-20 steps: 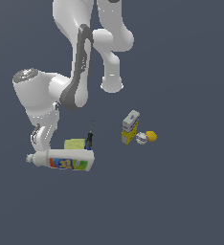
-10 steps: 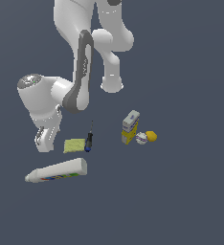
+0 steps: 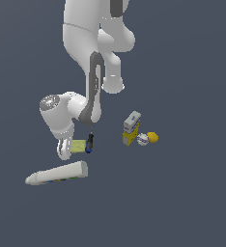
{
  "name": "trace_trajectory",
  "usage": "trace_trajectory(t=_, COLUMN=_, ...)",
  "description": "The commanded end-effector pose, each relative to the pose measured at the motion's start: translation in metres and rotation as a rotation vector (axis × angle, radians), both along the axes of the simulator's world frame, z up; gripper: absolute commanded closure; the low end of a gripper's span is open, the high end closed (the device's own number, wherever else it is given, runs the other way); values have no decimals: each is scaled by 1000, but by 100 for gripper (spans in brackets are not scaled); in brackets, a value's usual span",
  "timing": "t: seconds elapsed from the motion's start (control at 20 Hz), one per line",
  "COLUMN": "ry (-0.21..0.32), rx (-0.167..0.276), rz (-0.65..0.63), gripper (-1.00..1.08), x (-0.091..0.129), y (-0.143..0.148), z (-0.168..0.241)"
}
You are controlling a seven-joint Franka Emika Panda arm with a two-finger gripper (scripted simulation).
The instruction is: Pick up a designated object from a clutter of objects.
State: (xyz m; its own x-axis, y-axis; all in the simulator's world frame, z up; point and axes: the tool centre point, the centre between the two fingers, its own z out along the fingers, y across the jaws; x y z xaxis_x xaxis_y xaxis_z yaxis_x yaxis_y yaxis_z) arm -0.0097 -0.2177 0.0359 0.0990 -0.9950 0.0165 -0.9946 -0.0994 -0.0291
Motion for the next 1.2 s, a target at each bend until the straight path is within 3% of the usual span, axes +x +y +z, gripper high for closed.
trace_trajectory(t=0.0, ry=18, rx=9, rz=14, gripper=-92, x=-4, y=10, z=-15)
trace_trajectory(t=0.45, ry=31, rx=13, rz=25, gripper=-92, x=-6, y=17, z=-26)
trace_trajectory(t=0.5, ry=31, rx=13, rz=25, gripper=108, x=-6, y=17, z=-26)
trace_trajectory(t=1.15, ry=20, rx=7, rz=9, gripper=108, x=-6, y=8, z=-14)
